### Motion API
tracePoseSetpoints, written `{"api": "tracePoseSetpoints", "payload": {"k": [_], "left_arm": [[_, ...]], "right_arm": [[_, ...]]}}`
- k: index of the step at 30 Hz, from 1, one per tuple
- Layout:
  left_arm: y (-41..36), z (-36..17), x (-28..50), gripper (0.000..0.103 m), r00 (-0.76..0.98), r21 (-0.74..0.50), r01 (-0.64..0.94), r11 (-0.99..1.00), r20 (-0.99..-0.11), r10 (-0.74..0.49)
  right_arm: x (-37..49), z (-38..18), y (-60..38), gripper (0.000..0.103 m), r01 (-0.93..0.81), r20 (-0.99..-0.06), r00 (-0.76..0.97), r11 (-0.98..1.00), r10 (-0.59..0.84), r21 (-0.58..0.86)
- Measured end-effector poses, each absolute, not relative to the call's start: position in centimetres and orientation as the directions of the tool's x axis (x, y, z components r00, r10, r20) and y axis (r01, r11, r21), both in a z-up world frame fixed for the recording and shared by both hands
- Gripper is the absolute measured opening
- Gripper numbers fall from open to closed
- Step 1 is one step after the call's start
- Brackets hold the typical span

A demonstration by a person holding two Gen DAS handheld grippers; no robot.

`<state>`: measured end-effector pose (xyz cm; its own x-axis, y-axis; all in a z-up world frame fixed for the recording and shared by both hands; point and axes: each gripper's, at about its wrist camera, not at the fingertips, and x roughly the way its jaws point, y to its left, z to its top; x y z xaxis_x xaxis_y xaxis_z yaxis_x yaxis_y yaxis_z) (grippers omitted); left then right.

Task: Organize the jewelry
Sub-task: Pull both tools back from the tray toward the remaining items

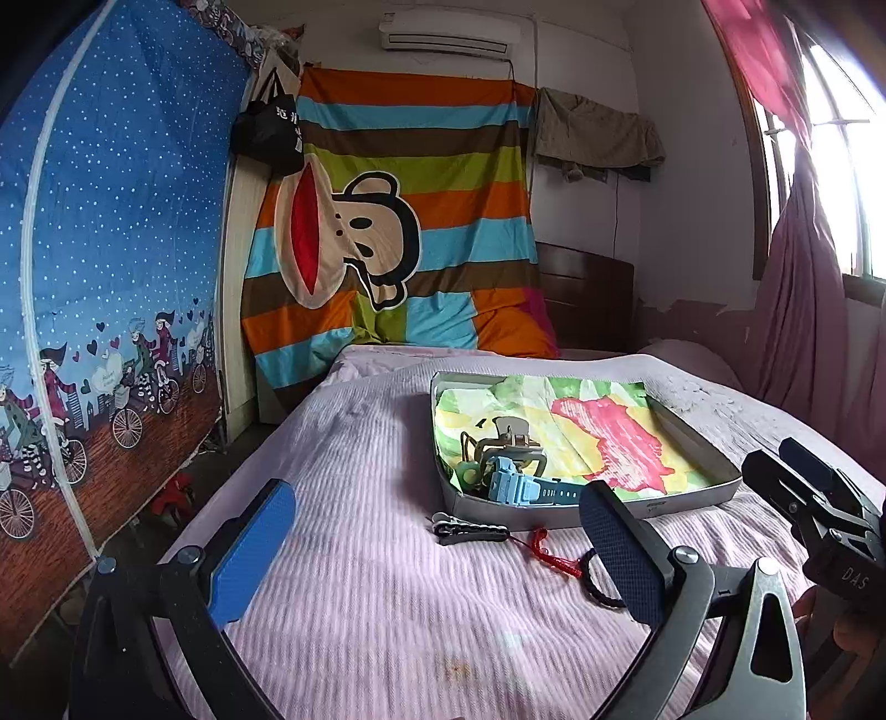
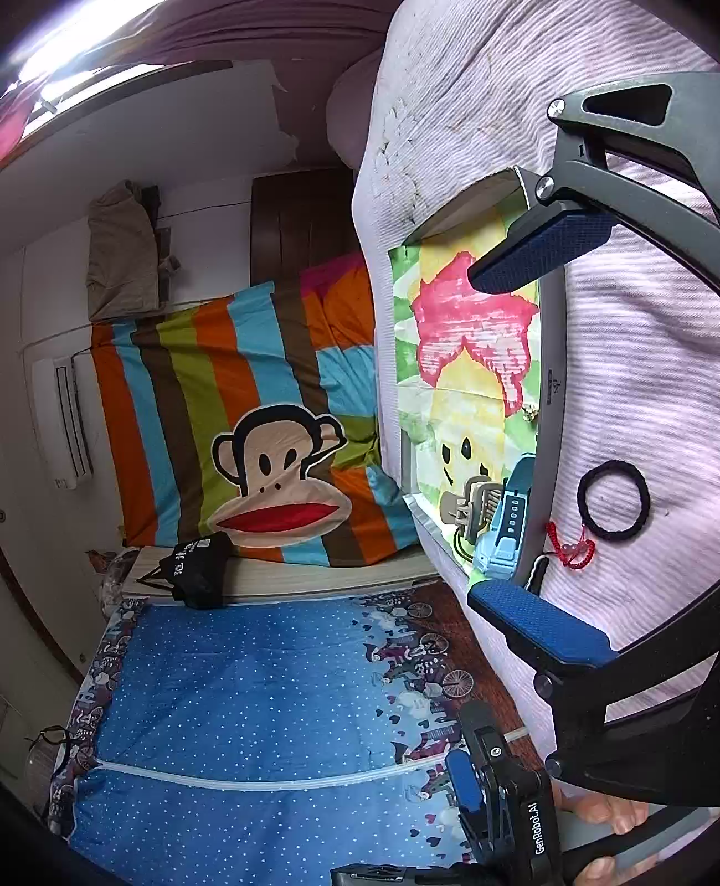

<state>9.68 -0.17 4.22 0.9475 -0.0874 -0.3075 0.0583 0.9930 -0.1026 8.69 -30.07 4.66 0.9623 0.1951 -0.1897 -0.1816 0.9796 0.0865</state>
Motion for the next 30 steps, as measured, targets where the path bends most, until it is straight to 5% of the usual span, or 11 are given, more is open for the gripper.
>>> {"api": "tracePoseSetpoints", "payload": {"k": [16,30], "left_arm": [[0.6,3.0,6.9,0.103,0.952,-0.147,0.026,0.989,-0.299,-0.07],[-0.5,2.3,6.1,0.103,0.946,-0.069,0.026,0.997,-0.322,-0.047]], "right_arm": [[6.2,3.8,-30.1,0.102,-0.173,-0.206,0.962,0.984,0.177,0.04],[5.0,3.2,-29.5,0.102,-0.172,-0.188,0.967,0.985,0.169,-0.003]]}}
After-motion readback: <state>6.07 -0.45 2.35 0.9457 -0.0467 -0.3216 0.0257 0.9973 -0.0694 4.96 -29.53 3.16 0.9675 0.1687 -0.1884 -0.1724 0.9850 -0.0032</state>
